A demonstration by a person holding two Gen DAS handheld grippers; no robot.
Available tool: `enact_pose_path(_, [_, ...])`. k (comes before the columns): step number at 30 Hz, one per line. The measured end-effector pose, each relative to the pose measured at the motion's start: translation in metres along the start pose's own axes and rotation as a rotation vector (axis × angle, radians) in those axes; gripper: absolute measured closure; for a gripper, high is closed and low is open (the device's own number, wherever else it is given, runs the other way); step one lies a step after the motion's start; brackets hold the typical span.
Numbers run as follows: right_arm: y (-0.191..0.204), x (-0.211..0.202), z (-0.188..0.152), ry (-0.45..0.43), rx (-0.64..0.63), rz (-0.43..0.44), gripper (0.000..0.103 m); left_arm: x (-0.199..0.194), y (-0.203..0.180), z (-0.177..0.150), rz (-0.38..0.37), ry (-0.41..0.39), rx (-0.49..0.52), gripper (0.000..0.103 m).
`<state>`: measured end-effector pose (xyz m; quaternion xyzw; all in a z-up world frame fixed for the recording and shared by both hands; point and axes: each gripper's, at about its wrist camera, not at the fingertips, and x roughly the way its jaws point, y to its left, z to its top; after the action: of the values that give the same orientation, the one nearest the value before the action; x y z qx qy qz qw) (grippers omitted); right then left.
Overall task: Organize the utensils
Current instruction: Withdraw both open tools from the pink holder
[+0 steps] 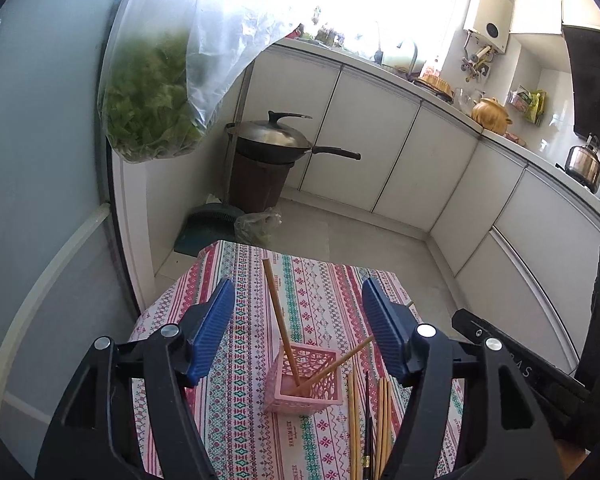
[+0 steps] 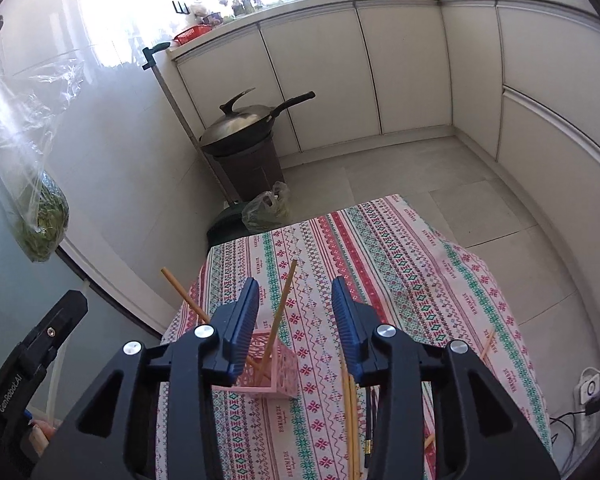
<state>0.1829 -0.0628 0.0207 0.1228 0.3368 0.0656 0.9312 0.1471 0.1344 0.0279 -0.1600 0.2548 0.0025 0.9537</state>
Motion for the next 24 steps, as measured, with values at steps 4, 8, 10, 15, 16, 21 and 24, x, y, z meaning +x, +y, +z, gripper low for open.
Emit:
enact_pose_path(4, [-0.002,-0.008,-0.003,-0.025,-0.029,-0.028,0.059,0.002,-0.006,-0.004,0.007,0.013,0.014,0.036])
enact_pose_path(8, [-0.005,-0.016,-0.005,-0.055,-0.046,-0.060,0.051,0.000,-0.012,-0.008,0.018,0.010,0.025,0.027])
enact_pose_path(10, [-0.007,-0.019,-0.006,-0.070,-0.050,-0.076,0.045,0.000,-0.016,-0.009,0.022,0.011,0.033,0.023])
enact_pose_path(15, [-0.019,-0.025,-0.008,-0.088,-0.037,-0.111,0.029,0.000,-0.023,-0.013,0.030,0.010,0.046,0.011])
enact_pose_path(16, [-0.023,-0.025,-0.008,-0.089,-0.030,-0.116,0.028,0.001,-0.025,-0.013,0.032,0.012,0.049,0.010])
enact_pose_path(21, [-0.039,-0.030,-0.009,-0.105,0.002,-0.144,0.017,0.005,-0.037,-0.017,0.036,0.027,0.077,0.007])
enact_pose_path(24, [-0.048,-0.032,-0.011,-0.106,0.018,-0.149,0.010,0.009,-0.045,-0.021,0.037,0.044,0.102,0.007])
